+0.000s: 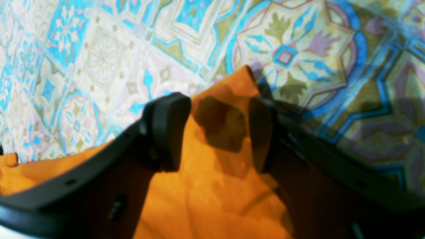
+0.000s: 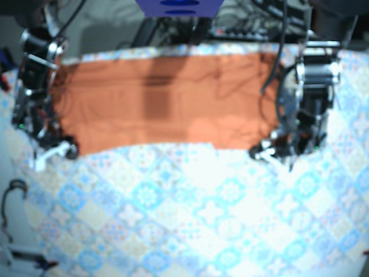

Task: Fold the T-shirt properly
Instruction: 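Grasp the hem corners with both grippers, then lift the held hem with both grippers and fold it toward the shoulder edge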

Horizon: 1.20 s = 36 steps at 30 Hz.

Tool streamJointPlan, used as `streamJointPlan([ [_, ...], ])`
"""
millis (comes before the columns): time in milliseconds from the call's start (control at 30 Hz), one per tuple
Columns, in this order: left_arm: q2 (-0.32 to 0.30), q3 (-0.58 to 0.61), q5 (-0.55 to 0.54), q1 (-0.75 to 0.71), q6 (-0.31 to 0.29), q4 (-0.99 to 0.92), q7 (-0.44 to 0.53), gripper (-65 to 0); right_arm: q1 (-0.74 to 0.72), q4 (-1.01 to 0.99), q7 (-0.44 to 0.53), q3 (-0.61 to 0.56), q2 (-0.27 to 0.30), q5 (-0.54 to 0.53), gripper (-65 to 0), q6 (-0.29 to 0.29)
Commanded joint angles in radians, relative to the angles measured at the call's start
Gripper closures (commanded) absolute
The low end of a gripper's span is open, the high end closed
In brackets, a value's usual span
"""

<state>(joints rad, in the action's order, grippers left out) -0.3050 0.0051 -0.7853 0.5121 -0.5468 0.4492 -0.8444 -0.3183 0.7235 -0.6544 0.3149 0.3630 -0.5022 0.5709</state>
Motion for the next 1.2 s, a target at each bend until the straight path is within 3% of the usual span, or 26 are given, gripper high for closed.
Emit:
streamJointPlan([
  [0, -0.012, -0.001, 0.004, 0.023, 0.004, 0.013, 0.003, 0.0, -0.025, 0.014, 0.023, 0.002, 0.018, -0.016, -31.1, 0.008],
  [333, -0.012, -0.001, 0.004, 0.023, 0.004, 0.013, 0.003, 0.0, -0.025, -0.091, 0.126, -0.128, 0.018, -0.02, -30.8, 0.008],
  [867, -0.026, 0.0, 0.004, 0.023, 0.004, 0.013, 0.003, 0.0, -0.054, -0.086, 0.134, -0.121, 0.026, -0.02, -30.9, 0.007],
  [1167, -0.033, 0.0, 0.004, 0.023, 0.004, 0.013, 0.003, 0.0, -0.049, -0.083, 0.134, -0.018, 0.064, -0.016, -30.9, 0.007],
])
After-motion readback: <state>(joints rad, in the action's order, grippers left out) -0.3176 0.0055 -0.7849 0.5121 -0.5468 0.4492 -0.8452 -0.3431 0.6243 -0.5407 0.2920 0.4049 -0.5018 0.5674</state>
